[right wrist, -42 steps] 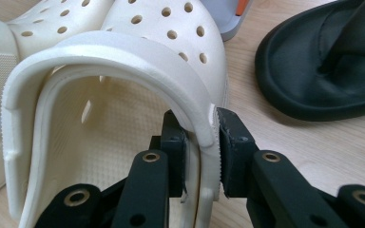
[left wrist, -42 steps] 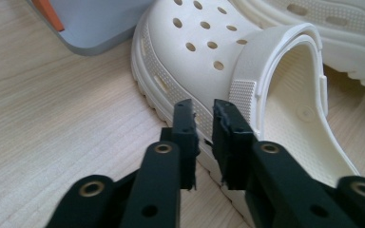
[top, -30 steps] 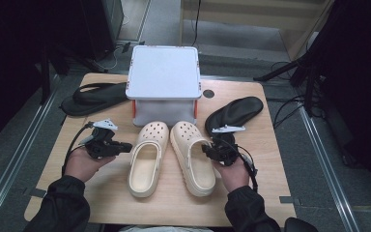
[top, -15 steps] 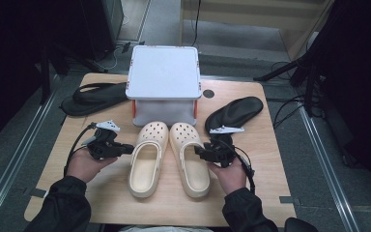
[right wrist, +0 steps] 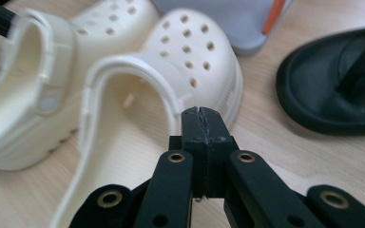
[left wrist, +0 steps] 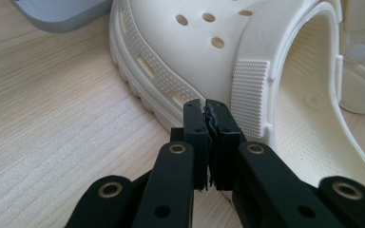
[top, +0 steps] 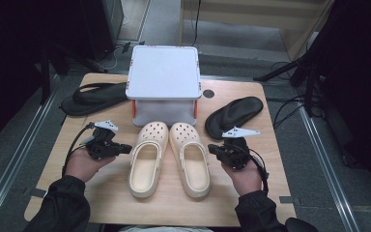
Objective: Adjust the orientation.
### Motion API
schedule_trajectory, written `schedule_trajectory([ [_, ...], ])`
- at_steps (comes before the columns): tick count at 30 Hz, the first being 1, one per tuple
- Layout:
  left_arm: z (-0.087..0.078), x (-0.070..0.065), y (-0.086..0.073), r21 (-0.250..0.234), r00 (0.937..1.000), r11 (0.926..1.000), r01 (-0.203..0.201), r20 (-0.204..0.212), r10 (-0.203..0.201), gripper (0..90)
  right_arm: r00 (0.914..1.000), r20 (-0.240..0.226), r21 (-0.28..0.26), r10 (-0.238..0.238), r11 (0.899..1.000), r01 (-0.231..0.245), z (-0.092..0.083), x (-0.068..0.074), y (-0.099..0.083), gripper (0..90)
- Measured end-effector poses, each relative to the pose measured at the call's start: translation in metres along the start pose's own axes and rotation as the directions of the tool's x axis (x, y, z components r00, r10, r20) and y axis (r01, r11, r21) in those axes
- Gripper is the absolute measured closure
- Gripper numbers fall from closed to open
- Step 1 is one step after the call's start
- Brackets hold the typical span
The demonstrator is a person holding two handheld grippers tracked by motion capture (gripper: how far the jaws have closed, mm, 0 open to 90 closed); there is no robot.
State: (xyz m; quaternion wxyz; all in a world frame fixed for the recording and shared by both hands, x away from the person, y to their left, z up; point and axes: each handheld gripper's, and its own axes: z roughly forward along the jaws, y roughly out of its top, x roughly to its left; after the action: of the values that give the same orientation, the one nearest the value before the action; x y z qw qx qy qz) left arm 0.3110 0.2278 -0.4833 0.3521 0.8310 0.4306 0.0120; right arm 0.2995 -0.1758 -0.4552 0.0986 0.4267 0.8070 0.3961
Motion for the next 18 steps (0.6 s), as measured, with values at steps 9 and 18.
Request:
schedule_trajectory([
  [9, 0.014, -0.006, 0.001, 0.06, 0.9996, 0.9978, -0.028, 0.003, 0.028, 89.5, 0.9998, 0.0, 0.073, 0.02, 0.997, -0.02, 0.027, -0.009, -0.004, 90.0],
  [18, 0.016, -0.01, 0.0, 0.068, 0.9988, 0.9973, -0.028, 0.041, 0.026, 89.6, 0.9994, -0.015, 0.075, 0.031, 0.997, -0.03, 0.035, -0.008, -0.004, 89.9],
])
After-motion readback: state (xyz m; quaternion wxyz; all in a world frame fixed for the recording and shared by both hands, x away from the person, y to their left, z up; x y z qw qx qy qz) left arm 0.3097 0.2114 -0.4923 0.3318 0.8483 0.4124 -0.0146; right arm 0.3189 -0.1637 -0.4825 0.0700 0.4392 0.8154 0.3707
